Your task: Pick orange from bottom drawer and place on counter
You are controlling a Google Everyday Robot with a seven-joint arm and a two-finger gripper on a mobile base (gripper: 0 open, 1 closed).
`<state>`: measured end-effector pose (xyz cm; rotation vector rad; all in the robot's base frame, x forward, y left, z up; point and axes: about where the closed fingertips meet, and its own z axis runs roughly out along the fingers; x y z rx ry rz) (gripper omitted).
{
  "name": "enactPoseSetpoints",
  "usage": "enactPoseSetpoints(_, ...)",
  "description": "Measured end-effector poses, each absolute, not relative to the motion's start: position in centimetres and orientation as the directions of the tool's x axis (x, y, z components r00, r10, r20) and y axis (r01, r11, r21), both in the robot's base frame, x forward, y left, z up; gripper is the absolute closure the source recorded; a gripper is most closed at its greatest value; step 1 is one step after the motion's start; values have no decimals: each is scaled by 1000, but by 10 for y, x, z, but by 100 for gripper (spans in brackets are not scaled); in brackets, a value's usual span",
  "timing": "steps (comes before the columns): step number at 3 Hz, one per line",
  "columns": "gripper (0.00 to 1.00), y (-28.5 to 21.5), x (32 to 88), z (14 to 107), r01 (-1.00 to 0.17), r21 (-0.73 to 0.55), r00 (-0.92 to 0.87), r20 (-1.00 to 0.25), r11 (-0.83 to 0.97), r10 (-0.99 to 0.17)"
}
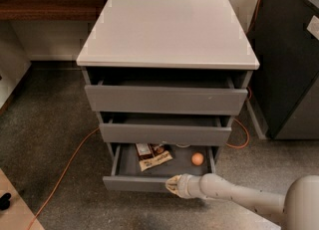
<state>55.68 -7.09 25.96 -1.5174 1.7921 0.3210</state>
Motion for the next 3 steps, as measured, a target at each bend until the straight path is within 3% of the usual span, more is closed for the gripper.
enactPoseSetpoints(1, 18, -71, 559, 270, -922, -280, -6, -680, 268, -733)
enactPoseSetpoints(2, 26, -74, 574, 276, -920, -284, -4, -681, 269, -732)
enactPoseSetpoints(3, 57, -80, 599, 281, -921, -281, -4, -685, 269, -729)
